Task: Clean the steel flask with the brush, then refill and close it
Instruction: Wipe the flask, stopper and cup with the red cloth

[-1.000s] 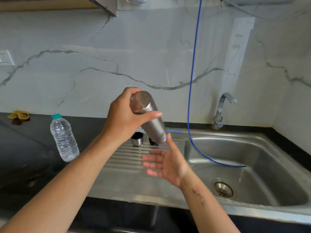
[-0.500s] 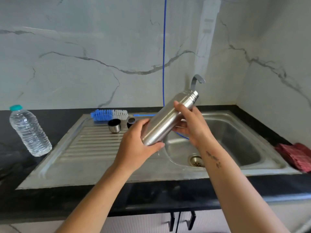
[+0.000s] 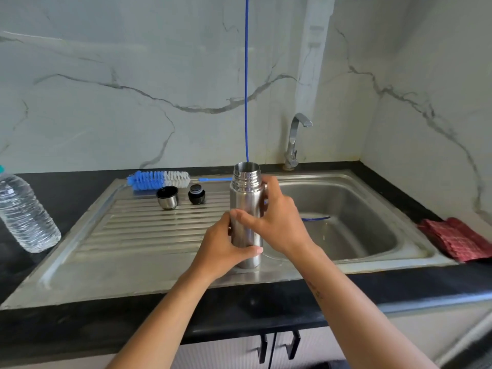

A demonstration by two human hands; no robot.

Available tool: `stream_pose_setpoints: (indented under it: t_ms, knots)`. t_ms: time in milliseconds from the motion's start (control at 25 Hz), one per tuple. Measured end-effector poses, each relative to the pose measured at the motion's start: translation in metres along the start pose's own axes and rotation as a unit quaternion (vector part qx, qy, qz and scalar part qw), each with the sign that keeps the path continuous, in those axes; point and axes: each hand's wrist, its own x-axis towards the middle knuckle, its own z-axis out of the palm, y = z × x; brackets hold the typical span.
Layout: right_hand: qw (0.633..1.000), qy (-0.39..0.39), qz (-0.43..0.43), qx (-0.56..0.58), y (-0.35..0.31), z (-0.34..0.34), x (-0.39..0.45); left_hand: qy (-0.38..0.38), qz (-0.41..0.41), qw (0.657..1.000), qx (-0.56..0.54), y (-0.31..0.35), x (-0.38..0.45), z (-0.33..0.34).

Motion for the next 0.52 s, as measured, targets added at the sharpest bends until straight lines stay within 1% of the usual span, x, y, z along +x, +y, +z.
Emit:
stream_pose_setpoints:
  t_ms: [120, 200, 240, 280, 320, 400, 440, 520]
  knots:
    - [1.000, -0.004, 0.007, 0.002, 0.003, 0.001, -0.002, -0.003, 0.006, 1.000, -0.018, -0.003, 0.002, 0.002]
    - [0.998, -0.033, 0.029, 0.036, 0.003, -0.007, -0.004, 0.005, 0.000, 1.000, -0.025, -0.008, 0.003, 0.005]
    - [0.996, -0.032, 0.049, 0.063, 0.006, -0.013, -0.005, 0.012, -0.006, 0.999, -0.034, -0.011, 0.003, 0.007]
    - [0.994, -0.006, 0.072, 0.078, 0.013, -0.020, -0.005, 0.020, -0.012, 0.999, -0.044, -0.013, 0.004, 0.008]
    - [0.992, 0.040, 0.098, 0.066, 0.023, -0.030, -0.002, 0.025, -0.016, 0.998, -0.055, -0.016, 0.004, 0.010]
    - [0.980, 0.111, 0.161, -0.040, 0.053, -0.056, 0.007, 0.030, -0.018, 0.998, -0.054, -0.017, 0.005, 0.014]
    - [0.963, 0.133, 0.205, -0.113, 0.073, -0.071, 0.012, 0.033, -0.015, 0.998, -0.049, -0.015, 0.006, 0.016]
    - [0.912, 0.151, 0.303, -0.233, 0.112, -0.103, 0.016, 0.041, -0.001, 0.998, -0.042, -0.009, 0.006, 0.016]
